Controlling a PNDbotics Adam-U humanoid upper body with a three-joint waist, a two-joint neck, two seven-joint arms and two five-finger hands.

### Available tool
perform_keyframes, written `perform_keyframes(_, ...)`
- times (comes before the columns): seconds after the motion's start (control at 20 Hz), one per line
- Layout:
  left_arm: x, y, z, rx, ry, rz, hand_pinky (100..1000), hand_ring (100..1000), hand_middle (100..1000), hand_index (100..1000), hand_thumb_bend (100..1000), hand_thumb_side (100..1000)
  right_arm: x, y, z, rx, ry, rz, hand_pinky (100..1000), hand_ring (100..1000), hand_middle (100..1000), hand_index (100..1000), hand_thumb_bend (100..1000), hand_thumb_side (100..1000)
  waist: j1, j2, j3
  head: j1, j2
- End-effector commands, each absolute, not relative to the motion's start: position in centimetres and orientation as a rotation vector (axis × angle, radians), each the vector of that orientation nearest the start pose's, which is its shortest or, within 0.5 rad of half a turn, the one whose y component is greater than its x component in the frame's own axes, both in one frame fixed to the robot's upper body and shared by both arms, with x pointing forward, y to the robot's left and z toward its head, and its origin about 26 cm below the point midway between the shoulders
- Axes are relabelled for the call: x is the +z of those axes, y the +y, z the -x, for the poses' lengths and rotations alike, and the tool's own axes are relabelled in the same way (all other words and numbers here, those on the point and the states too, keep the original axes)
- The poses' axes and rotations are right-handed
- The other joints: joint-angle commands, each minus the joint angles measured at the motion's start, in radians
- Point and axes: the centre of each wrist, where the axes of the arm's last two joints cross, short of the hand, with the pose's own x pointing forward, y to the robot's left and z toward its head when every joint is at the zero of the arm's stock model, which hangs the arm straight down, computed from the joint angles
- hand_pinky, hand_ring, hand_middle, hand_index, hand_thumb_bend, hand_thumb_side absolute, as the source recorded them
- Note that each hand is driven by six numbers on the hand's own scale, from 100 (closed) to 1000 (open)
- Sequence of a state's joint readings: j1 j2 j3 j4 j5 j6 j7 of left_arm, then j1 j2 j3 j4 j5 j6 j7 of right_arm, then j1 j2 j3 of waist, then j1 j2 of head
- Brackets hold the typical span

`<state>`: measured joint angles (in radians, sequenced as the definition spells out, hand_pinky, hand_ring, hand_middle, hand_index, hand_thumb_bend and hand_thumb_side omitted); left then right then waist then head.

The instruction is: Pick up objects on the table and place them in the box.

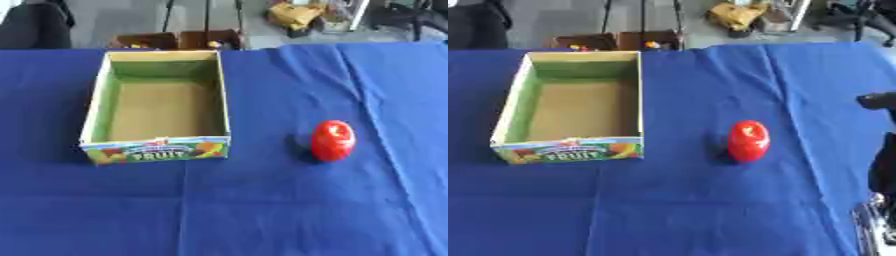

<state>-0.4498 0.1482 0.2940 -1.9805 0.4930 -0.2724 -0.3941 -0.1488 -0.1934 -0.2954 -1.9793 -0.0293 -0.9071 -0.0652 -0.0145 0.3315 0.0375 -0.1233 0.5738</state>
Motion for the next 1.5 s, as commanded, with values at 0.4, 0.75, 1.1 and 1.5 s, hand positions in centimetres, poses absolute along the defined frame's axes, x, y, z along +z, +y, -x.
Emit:
perform_keyframes(0.4, 24.4, 29.3, -30.7, 0.303, 3.401, -0.562, 669, 667, 756, 927, 100, 929, 16.7, -34.1, -27.0, -0.182, 3.154, -0.474, 608, 608, 630, 878, 100, 939, -0.001, -0.015, -0.002, -0.004, -0.005)
perform_keyframes(0.75, 24.5, 29.3, -30.7, 0.316, 3.401, -0.561, 671, 669, 756, 926, 100, 924, 18.2, -38.5, -24.9, -0.625, 3.043, -0.813, 668, 642, 685, 892, 121, 1000, -0.005, -0.021, -0.004, -0.008, -0.004)
perform_keyframes(1.1, 24.5, 29.3, -30.7, 0.325, 3.4, -0.563, 671, 670, 756, 927, 100, 916, 18.8, -40.8, -23.2, -0.914, 2.832, -1.061, 684, 659, 690, 873, 188, 1000, -0.005, -0.029, -0.003, -0.013, -0.004)
perform_keyframes(1.5, 24.5, 29.3, -30.6, 0.335, 3.398, -0.568, 672, 671, 755, 926, 100, 911, 20.0, -42.0, -22.5, -1.31, 2.605, -1.272, 725, 740, 750, 874, 334, 1000, -0.003, -0.037, 0.001, -0.02, -0.003)
